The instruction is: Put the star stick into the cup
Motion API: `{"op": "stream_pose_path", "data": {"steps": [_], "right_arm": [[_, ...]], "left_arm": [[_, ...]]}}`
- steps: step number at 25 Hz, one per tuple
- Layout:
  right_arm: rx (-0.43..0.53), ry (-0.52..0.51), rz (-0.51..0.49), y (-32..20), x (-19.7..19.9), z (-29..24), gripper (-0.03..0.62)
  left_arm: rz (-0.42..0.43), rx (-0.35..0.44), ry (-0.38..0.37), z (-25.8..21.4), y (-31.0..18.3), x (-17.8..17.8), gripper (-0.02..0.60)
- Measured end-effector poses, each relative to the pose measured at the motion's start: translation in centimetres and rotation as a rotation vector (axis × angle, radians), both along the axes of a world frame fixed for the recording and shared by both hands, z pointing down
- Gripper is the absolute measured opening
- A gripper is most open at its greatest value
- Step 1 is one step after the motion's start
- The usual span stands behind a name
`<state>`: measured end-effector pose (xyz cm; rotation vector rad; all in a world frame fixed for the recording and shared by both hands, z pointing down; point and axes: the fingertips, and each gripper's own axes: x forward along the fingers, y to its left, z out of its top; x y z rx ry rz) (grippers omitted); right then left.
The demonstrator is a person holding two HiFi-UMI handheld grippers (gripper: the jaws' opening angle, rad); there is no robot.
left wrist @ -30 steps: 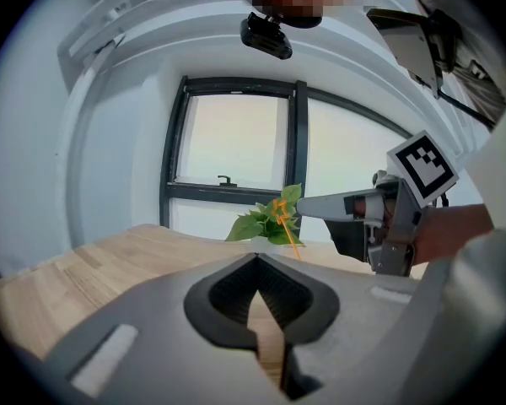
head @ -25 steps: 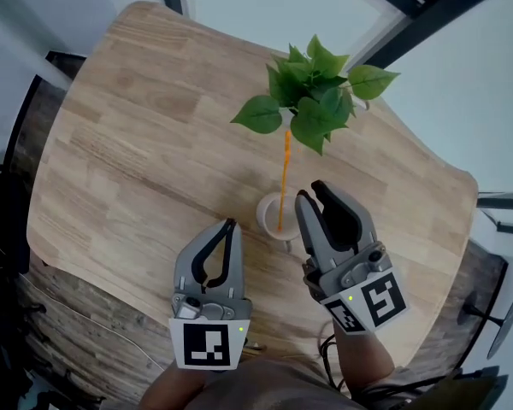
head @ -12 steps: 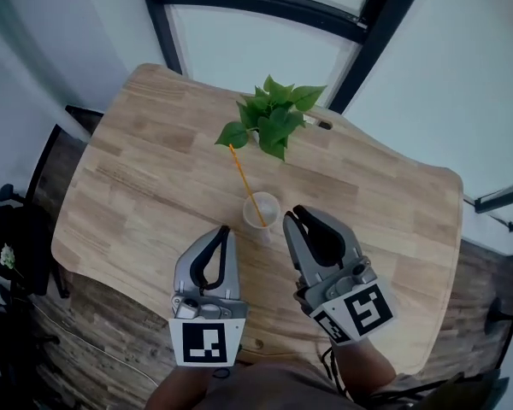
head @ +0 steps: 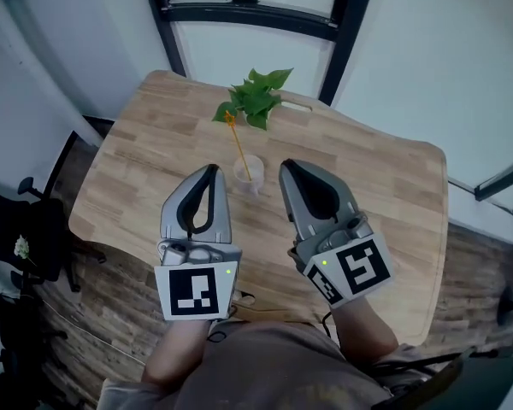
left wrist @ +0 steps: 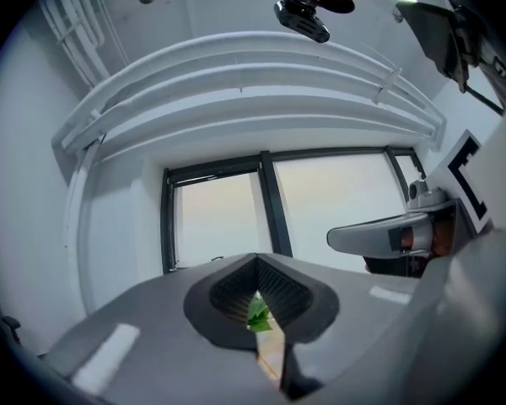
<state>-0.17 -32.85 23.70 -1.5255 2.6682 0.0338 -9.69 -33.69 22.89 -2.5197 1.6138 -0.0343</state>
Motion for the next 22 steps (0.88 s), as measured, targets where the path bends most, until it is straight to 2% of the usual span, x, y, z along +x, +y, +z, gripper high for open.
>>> {"op": "stream_pose_path", "data": {"steps": [4, 22], "right_arm": [[0.025, 0.018, 0.013, 1.7, 0.6, -1.2, 0.023], [0.076, 0.030, 0.009, 3.9, 1.9, -3.1, 0.023]], "left_arm": [[0.001, 0.041, 0.005, -1.8, 1.8, 0.5, 0.002], [0.001, 0.075, 0.016, -3.4, 3.6, 1.8, 0.002]]}}
